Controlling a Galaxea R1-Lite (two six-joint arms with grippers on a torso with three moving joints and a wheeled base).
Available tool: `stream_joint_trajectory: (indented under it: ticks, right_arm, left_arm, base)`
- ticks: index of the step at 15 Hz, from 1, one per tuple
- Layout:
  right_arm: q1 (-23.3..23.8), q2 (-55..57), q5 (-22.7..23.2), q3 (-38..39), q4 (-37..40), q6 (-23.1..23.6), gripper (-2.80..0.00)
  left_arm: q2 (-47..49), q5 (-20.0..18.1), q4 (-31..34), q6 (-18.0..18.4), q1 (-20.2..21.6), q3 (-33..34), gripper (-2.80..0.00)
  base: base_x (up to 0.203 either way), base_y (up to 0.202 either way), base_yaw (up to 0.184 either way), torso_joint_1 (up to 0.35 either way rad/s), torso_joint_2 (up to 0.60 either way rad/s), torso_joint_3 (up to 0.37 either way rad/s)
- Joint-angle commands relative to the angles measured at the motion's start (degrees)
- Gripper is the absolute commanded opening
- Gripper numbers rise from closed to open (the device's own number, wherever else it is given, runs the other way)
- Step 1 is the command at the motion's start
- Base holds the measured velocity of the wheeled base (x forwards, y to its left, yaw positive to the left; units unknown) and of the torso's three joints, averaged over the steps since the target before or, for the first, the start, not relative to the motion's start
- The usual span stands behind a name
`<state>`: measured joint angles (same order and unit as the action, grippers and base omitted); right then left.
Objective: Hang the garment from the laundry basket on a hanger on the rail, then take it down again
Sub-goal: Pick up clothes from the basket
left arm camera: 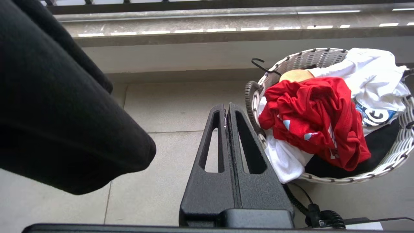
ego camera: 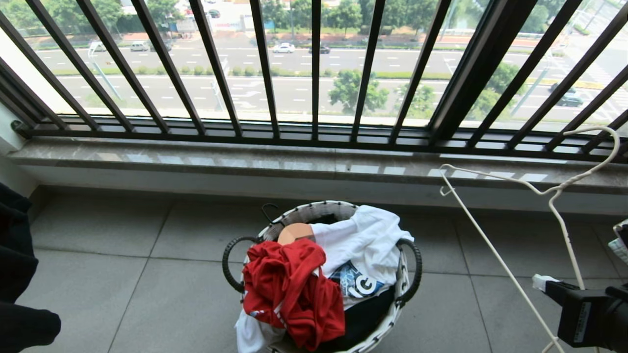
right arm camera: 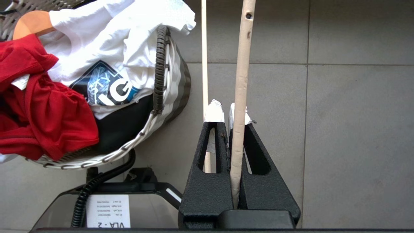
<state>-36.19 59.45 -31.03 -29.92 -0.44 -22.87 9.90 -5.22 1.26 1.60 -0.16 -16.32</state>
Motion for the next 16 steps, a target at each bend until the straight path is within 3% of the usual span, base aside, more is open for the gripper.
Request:
stream_joint_trajectory:
  ticks: [1,5,6,8,11,15,16]
  right_arm:
    - [0.0,0.1,-0.1,-0.4,-0.1,-0.2,-2.8]
    - [0.0,0.2,0.0,-0.8,-0.2,-0.2,-2.8]
    - [0.0,0.3,0.0,-1.0,-0.1,-0.2,-2.8]
    - [0.0,1.0,-0.1,-1.3,-0.1,-0.2,-2.8]
    - [0.0,1.1,-0.3,-1.5,-0.1,-0.2,-2.8]
    - [0.5,1.0,-0.4,-1.6,-0.1,-0.2,-2.8]
    - [0.7,1.0,-0.4,-1.4,0.0,-0.2,-2.8]
  left_arm:
    - [13.4,-3.0,0.0,1.4,0.0,-8.5,-2.8]
    - [33.8,-12.1,0.2,9.5,-1.4,-23.5,-2.8]
    - [38.2,-13.1,0.5,10.6,-4.4,-27.1,-2.8]
    - [46.0,-14.1,3.1,11.9,-14.9,-33.0,-2.8]
    - [58.2,-11.9,5.9,12.0,-25.6,-37.1,-2.8]
    - [72.9,-2.9,6.9,11.0,-35.5,-39.0,-2.8]
    - [75.2,-1.3,6.9,11.0,-36.8,-38.9,0.0]
  base:
    - [0.0,0.0,0.0,0.0,0.0,0.0]
    - [0.0,0.0,0.0,0.0,0.0,0.0]
    - [0.0,0.0,0.0,0.0,0.0,0.0]
    - [0.0,0.0,0.0,0.0,0.0,0.0]
    - [0.0,0.0,0.0,0.0,0.0,0.0]
    - [0.0,0.0,0.0,0.0,0.0,0.0]
    - [0.0,0.0,0.0,0.0,0.0,0.0]
